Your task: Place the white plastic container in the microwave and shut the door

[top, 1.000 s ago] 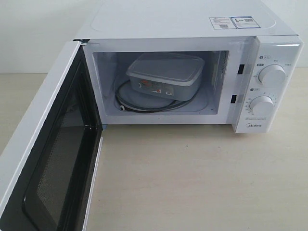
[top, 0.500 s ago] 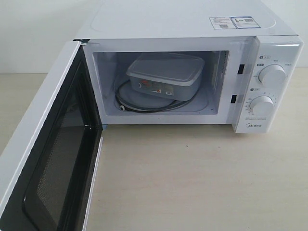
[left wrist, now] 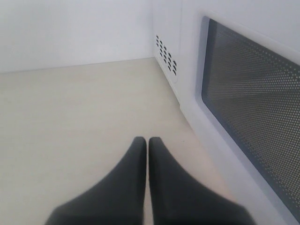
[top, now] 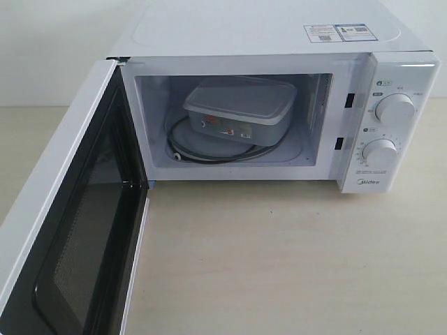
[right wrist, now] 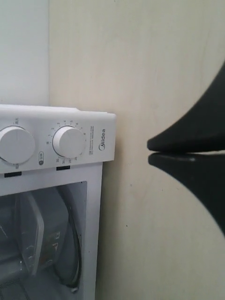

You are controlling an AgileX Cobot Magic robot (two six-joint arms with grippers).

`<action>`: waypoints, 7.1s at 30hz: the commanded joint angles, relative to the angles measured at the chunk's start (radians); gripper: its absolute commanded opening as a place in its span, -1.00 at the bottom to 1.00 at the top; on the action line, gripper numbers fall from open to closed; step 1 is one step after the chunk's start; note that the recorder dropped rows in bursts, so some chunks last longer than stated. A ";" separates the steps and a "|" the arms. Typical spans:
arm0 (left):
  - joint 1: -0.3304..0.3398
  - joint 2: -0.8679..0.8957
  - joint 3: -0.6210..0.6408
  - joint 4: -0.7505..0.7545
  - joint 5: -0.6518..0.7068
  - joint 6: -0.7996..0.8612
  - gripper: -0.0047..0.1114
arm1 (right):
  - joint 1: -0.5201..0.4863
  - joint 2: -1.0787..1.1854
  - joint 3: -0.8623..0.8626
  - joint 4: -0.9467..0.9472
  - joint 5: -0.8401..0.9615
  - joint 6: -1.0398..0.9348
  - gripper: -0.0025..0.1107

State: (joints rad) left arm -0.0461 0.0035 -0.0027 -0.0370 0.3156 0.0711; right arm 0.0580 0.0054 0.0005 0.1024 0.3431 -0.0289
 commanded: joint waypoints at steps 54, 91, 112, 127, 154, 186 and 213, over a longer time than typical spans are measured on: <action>0.003 0.837 -0.720 -0.330 0.271 0.737 -0.85 | 0.035 -0.005 0.000 -0.004 0.005 -0.003 -0.96; 0.002 1.133 -0.720 -1.081 0.667 1.142 -0.85 | 0.035 -0.005 0.000 -0.004 0.006 0.001 -0.96; -0.071 1.467 -0.827 -1.447 0.670 1.560 -0.85 | 0.035 -0.005 0.000 -0.004 -0.119 0.001 -0.96; -0.145 1.498 -0.996 -1.242 0.574 1.435 -0.85 | 0.035 -0.005 0.000 -0.004 -0.224 0.001 -0.96; -0.145 0.746 -0.544 -1.098 0.000 1.177 -0.85 | 0.038 0.328 -0.387 -0.094 -0.293 0.096 -0.96; -0.145 1.003 -0.621 -1.099 -0.002 1.220 -0.85 | 0.569 1.340 -0.600 0.638 -0.938 -0.449 -0.96; -0.145 1.003 -0.621 -1.102 -0.002 1.219 -0.85 | 0.567 1.522 -0.741 0.853 -1.073 -0.686 -0.96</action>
State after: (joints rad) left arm -0.1869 1.0056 -0.6148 -1.1295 0.3080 1.2871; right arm 0.6287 1.5151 -0.7169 0.9446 -0.6974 -0.6927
